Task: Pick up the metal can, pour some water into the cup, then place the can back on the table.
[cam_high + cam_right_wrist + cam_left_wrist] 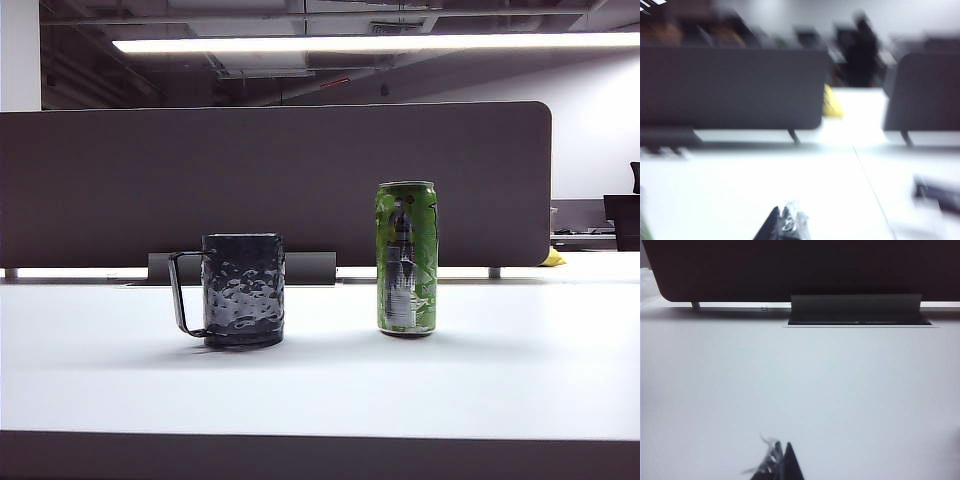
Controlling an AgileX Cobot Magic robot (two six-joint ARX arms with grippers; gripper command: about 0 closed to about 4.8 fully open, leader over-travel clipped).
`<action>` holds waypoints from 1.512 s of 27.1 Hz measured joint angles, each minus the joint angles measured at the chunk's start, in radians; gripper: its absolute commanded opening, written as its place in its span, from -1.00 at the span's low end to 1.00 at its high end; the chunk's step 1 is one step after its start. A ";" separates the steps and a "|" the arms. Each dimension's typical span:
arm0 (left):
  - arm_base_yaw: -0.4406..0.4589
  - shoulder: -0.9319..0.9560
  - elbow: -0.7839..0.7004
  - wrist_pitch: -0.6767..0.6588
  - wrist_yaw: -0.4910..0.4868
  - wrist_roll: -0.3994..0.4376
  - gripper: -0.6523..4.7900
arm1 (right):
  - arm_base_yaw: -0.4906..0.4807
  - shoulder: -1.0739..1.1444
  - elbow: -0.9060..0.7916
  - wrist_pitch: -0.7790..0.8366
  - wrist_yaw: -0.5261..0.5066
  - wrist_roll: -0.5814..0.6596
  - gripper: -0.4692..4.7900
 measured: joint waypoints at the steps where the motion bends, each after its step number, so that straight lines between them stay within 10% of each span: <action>1: 0.000 0.000 0.000 0.000 0.000 0.000 -0.78 | -0.015 0.000 -0.037 0.001 0.004 0.006 -0.82; 17: 0.000 0.000 0.000 0.000 0.000 0.000 -0.78 | -0.031 -0.077 -0.425 0.219 -0.060 0.109 -0.82; 41: 0.000 0.000 0.000 0.000 0.000 0.000 -0.78 | 0.032 -0.077 -0.427 0.241 -0.048 0.113 -0.82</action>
